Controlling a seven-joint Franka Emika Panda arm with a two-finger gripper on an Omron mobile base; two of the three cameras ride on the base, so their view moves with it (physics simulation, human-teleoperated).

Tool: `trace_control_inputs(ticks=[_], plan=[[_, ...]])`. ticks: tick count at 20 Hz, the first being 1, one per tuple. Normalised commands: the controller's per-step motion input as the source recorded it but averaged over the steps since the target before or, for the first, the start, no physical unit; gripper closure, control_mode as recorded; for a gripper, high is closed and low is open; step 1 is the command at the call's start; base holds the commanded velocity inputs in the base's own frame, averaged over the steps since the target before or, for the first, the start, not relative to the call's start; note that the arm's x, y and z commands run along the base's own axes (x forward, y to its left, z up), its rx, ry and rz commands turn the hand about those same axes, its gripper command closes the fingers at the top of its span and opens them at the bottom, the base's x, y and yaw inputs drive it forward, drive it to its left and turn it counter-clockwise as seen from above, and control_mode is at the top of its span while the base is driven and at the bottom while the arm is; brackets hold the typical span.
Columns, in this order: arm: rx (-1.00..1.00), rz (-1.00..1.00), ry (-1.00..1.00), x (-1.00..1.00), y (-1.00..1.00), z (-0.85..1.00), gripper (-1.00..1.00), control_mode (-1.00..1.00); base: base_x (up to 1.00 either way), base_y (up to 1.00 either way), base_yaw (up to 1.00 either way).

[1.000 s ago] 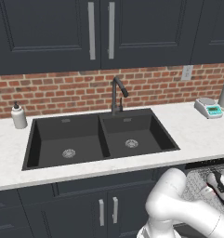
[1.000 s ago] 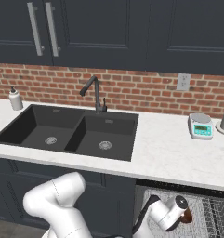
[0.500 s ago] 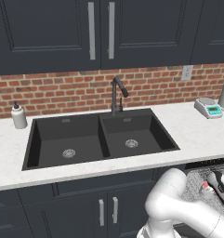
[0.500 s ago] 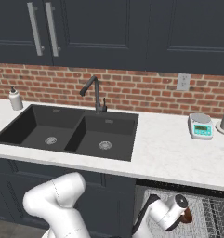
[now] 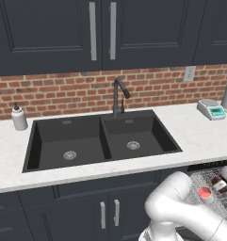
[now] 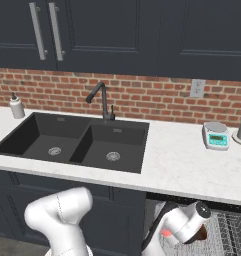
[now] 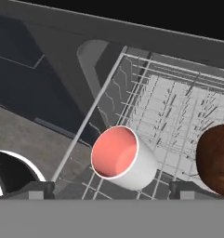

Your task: Pick up the cup and bowl from the counter, place them in the dishwasher, and close the dishwasher door.

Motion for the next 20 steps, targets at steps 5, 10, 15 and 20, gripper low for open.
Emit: trace_control_inputs(ticks=[5, 10, 15, 20], plan=[[-0.06, 0.0, -0.01, -0.51, -0.04, 0.83, -1.0, -1.0, 0.0, 0.0, 0.0], [-0.13, -0.03, 0.0, -0.24, -0.11, 0.57, -1.0, -1.0, 0.0, 0.0, 0.0], [0.0, 0.0, -0.02, -0.29, -0.07, 0.03, -1.0, -1.0, 0.0, 0.0, 0.0], [0.02, -0.03, -0.01, -0.27, -0.1, 0.03, -1.0, -1.0, 0.0, 0.0, 0.0]])
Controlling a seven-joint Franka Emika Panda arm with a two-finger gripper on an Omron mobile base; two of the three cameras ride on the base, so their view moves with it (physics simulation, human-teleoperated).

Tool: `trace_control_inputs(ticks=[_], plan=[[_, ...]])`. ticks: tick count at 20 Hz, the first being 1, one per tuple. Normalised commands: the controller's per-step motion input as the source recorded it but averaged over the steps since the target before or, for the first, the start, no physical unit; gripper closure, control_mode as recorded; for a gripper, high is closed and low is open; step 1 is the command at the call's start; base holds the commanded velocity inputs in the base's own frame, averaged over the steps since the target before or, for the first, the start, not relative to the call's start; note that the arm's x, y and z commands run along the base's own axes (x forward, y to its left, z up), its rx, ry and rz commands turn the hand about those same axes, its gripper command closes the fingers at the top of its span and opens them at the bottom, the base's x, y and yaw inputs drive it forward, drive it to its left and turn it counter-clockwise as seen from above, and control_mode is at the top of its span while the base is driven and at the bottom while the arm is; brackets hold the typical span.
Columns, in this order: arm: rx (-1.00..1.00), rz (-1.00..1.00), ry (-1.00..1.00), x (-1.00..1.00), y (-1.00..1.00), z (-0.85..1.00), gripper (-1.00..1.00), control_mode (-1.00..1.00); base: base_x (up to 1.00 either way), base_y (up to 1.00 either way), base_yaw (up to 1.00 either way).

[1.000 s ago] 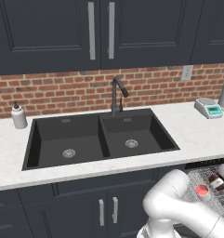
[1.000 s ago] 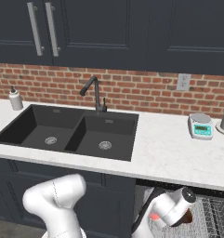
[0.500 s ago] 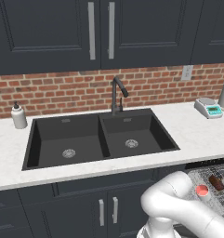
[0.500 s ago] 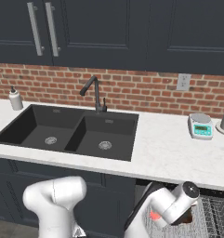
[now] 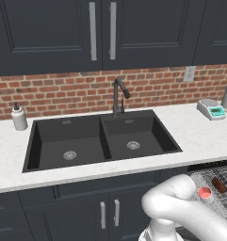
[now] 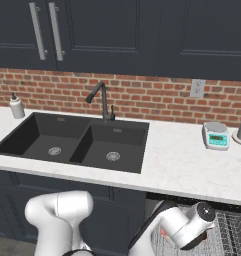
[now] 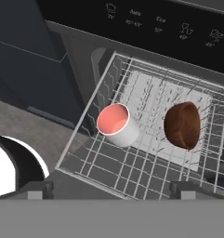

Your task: Pick up the cup and bowl from the counter, place them in the dishwasher, and close the dishwasher door.

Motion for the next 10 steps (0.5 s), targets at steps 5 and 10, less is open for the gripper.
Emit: trace_control_inputs(ticks=[5, 10], plan=[[0.01, -0.06, -0.05, -0.14, -0.07, 0.0, -1.0, -1.0, 0.0, 0.0, 0.0], [0.01, -0.04, -0.03, 0.0, -0.13, 0.01, -1.0, -1.0, 0.0, 0.0, 0.0]])
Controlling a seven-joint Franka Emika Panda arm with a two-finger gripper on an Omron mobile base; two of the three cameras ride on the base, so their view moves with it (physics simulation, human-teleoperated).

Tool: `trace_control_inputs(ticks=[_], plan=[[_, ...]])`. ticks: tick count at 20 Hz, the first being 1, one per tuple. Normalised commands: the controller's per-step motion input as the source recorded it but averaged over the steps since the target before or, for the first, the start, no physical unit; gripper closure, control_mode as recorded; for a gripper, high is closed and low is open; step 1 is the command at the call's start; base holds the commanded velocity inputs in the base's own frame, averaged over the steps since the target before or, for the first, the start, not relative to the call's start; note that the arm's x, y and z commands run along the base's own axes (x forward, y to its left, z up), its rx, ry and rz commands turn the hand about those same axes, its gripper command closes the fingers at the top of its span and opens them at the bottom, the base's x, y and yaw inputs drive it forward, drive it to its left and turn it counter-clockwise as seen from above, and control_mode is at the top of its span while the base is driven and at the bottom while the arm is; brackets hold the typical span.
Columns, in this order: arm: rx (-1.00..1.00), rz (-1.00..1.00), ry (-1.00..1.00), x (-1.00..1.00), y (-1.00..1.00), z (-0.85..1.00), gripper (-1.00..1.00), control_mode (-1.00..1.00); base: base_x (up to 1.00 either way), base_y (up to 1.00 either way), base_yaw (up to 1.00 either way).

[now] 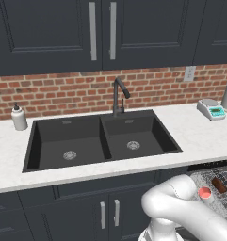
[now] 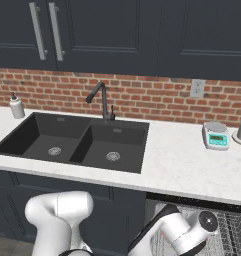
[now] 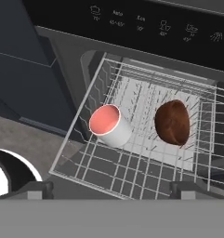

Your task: Pick up the cup and bowl from the counter, place them in the dishwasher, and close the dishwasher door.

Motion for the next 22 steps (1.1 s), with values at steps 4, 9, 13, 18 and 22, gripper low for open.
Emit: trace_control_inputs(ticks=[4, 9, 13, 18, 22], plan=[[0.04, -0.01, 0.0, 0.0, -0.13, 0.13, -1.0, -1.0, 0.0, 0.0, 0.0], [0.07, -0.02, 0.0, 0.0, -0.2, 0.09, -1.0, -1.0, 0.0, 0.0, 0.0], [0.09, -0.01, -0.01, 0.0, -0.24, 0.07, -1.0, -1.0, 0.0, 0.0, 0.0], [0.08, -0.01, -0.03, -0.13, -0.13, 0.02, -1.0, -1.0, 0.0, 0.0, 0.0], [0.08, 0.02, -0.19, -0.87, 0.0, 0.01, -1.0, -1.0, 0.0, 0.0, 0.0]])
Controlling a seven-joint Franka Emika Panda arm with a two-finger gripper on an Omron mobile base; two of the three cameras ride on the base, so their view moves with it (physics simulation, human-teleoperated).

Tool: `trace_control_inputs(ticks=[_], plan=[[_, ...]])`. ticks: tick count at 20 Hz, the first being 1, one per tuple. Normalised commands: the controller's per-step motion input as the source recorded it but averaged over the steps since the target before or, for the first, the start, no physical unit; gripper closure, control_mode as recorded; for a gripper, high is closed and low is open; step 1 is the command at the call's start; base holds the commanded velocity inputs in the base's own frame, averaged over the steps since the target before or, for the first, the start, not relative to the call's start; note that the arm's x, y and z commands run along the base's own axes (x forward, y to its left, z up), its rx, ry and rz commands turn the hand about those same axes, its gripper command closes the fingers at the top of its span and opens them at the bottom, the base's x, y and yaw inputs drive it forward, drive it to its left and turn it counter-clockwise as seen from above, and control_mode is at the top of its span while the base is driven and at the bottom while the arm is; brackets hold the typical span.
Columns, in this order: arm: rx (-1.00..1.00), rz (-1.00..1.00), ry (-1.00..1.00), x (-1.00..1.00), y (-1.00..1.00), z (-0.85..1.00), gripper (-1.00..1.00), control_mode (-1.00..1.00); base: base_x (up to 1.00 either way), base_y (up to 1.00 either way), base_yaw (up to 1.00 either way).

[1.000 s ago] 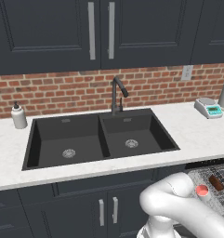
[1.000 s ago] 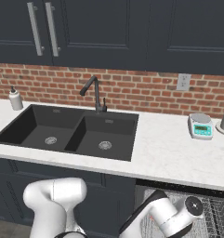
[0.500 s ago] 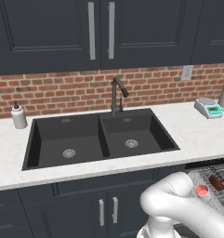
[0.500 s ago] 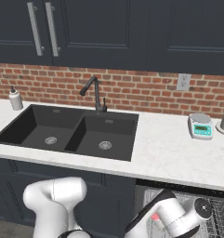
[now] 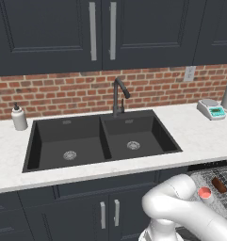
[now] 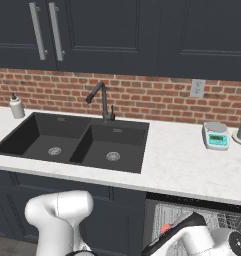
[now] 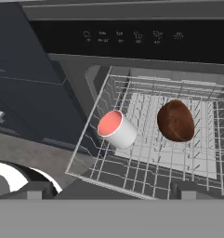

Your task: Pick up the cup and bowl from the counter, place them in the dishwasher, and close the dishwasher door.

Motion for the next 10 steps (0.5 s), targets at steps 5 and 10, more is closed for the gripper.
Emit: trace_control_inputs(ticks=[5, 10], plan=[[0.13, 0.05, -0.39, -0.94, 0.0, 0.01, -1.0, -1.0, 0.0, 0.0, 0.0], [0.19, 0.02, -0.44, -0.97, 0.0, -0.11, -1.0, -1.0, 0.0, 0.0, 0.0]])
